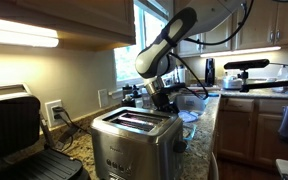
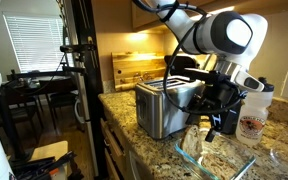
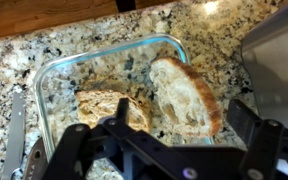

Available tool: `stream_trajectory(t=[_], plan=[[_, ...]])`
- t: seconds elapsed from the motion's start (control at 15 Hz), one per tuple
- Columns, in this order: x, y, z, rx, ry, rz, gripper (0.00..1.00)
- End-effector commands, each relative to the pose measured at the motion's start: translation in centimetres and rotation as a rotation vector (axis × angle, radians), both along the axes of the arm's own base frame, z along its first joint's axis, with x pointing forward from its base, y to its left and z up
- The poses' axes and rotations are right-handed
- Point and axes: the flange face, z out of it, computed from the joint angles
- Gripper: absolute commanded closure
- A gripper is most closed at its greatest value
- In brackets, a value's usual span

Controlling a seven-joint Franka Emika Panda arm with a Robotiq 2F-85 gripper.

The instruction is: Put one slice of bread inside the right slot of the toaster

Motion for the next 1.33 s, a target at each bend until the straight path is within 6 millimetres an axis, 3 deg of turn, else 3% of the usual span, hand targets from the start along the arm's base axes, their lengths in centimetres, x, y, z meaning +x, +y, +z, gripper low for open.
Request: stream_trajectory(t=[0.0,0.33,0.4,0.47,0.53,0.6,0.73,1.07,1.27], plan=[[-1.10,0.00,0.61,0.009,0.045,-0.016,0.00],[-1.24,0.03,0.55,0.015,0.060,-0.014,0.00],[-1.16,0.03,0.53,0.015,0.056,-0.014,0.02],[-1.11,0.01,0.51,0.015,0.055,-0.013,0.18],[-1.01,0.02,0.48,0.014,0.052,-0.010,0.14],[-0.94,0.03,0.47,0.015,0.051,-0.010,0.23],[-0.83,0.08,0.45,0.014,0.050,-0.008,0.25],[-0.70,0.27,0.46,0.014,0.047,-0.003,0.14],[-0.45,0.32,0.44,0.014,0.041,-0.004,0.01]])
